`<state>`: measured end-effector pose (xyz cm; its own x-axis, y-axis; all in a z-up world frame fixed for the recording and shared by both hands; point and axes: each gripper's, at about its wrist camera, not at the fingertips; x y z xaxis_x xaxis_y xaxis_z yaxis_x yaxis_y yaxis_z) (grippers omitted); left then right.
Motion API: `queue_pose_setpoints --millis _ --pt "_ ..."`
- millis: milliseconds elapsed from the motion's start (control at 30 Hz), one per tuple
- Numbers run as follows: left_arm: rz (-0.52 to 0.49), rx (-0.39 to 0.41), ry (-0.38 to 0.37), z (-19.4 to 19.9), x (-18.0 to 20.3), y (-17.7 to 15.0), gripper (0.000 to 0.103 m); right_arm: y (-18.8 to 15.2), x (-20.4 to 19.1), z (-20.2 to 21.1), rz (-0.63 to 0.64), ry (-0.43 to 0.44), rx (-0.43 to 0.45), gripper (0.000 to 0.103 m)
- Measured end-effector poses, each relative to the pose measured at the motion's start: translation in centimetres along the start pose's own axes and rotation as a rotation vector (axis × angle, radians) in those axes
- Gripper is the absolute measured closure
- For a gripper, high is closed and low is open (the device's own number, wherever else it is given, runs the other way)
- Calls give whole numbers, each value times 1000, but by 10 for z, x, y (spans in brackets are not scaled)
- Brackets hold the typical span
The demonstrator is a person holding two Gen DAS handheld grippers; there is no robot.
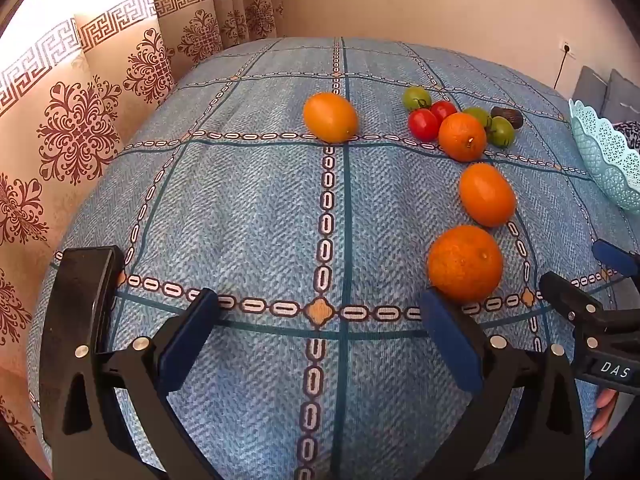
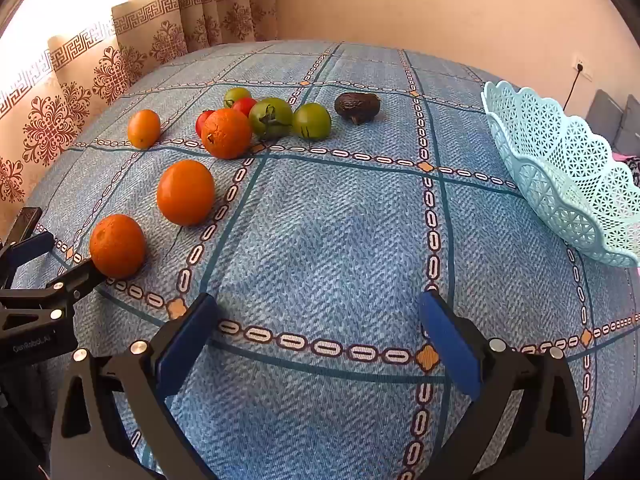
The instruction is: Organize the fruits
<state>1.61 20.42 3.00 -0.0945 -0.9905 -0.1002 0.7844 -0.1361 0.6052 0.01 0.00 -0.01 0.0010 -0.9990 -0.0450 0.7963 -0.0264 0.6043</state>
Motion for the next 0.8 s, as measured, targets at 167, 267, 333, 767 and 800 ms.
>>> queue_pose_setpoints --millis 167,267,333,767,800 --pt "-9 -5 -1 -2 1 -1 2 0 0 0 1 0 1 5" --pt "-14 2 -1 -2 2 -3 2 0 0 0 1 1 0 5" --pt "-16 6 -3 -1 2 -4 2 -1 2 0 0 3 -1 5" --pt "-7 -8 11 -2 1 1 2 -1 4 -1 1 -5 2 5" --pt "-9 -5 14 -1 0 1 2 -1 3 -2 0 -5 1 5"
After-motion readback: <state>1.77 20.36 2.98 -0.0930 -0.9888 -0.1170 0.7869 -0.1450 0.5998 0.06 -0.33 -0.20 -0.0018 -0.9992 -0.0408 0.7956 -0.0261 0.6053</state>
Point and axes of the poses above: each gripper's, at about its wrist camera, not at the fingertips, and z roughly against the way its jaws point, x to its right, y to its top, and after that the axes turned 2 degrees about y, right-handed
